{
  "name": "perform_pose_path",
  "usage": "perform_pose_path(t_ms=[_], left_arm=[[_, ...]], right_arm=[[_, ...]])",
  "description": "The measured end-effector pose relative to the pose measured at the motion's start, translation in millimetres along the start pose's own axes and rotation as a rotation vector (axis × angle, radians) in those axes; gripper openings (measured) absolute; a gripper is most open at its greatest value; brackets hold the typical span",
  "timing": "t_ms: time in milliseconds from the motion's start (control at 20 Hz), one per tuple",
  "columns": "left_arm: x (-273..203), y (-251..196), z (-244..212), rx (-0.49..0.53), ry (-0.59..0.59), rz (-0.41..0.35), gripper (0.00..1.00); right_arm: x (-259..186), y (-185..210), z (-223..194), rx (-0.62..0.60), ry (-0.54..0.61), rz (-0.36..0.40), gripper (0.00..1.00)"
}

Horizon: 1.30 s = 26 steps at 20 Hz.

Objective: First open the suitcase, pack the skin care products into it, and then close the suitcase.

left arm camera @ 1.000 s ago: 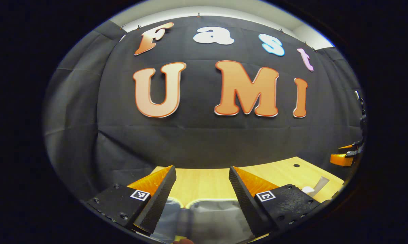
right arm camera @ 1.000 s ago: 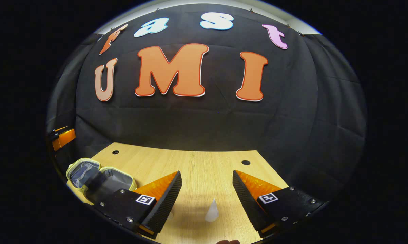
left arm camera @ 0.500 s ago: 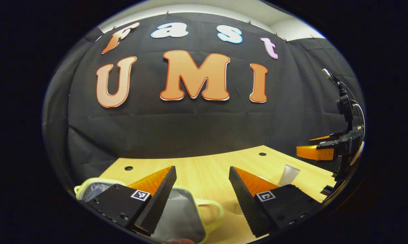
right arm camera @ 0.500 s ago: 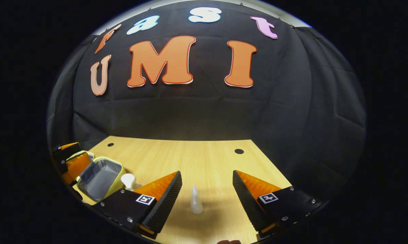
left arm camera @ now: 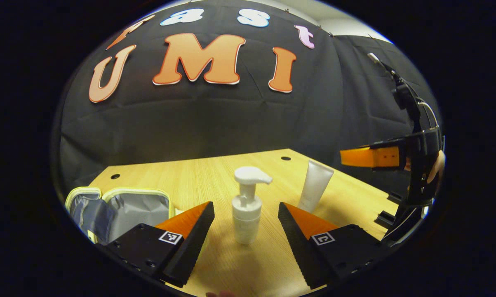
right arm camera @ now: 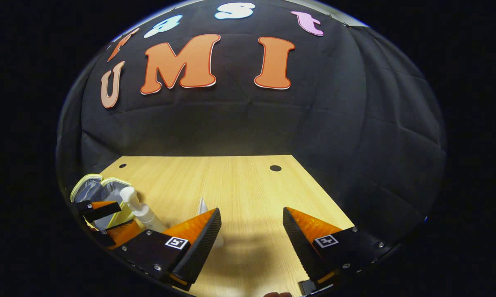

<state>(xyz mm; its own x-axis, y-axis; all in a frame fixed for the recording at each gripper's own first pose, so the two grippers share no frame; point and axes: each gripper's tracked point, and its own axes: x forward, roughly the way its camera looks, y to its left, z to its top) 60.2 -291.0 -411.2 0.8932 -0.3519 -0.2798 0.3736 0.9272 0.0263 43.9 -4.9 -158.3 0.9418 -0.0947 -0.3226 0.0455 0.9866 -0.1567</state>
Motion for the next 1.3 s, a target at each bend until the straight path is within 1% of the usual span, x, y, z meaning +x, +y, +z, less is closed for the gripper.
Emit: perform_pose_path(t_ms=[150,300,400,450,500,550,600,700,800,900,1000,1150,1200,1300], left_arm=[[24,-4,-16,-0.014,0.039,0.023,0.98],[47,-2,-33,0.006,0.065,0.077,0.98],[61,-3,-41,-0.001,0.078,0.090,0.98],[65,2,-44,-0.009,0.081,0.126,0.98],[60,2,-44,-0.010,0.080,0.124,0.81],[75,5,-46,-0.012,0.071,0.123,0.64],[69,3,-45,-0.012,0.066,0.116,0.62],[74,3,-45,-0.030,0.083,0.119,0.60],[68,0,-40,-0.068,0.093,0.105,0.59],[58,0,-27,-0.066,0.089,0.106,0.60],[45,1,-17,-0.049,0.093,0.115,0.60],[23,2,1,-0.086,0.098,0.109,0.59],[14,0,4,-0.094,0.106,0.091,0.59],[-4,6,18,-0.079,0.110,0.092,0.59]], right_arm=[[2,-11,-11,0.010,0.017,-0.013,0.95],[7,-21,-25,0.030,0.046,-0.022,0.95],[8,-25,-32,0.031,0.058,-0.029,0.95],[9,-25,-33,0.029,0.062,-0.032,0.96],[9,-27,-34,0.025,0.064,-0.032,0.96],[9,-28,-36,0.021,0.066,-0.033,0.96],[9,-28,-37,0.018,0.068,-0.031,0.96],[8,-26,-39,0.017,0.070,-0.023,0.96],[6,-18,-37,0.022,0.068,-0.004,0.96],[4,-9,-30,0.015,0.052,0.012,0.96],[-1,6,-20,0.026,0.029,0.047,0.96],[-2,33,-10,0.051,0.009,0.109,0.96],[-1,43,-5,0.055,0.001,0.130,0.96],[2,59,0,0.051,-0.017,0.162,0.95]])
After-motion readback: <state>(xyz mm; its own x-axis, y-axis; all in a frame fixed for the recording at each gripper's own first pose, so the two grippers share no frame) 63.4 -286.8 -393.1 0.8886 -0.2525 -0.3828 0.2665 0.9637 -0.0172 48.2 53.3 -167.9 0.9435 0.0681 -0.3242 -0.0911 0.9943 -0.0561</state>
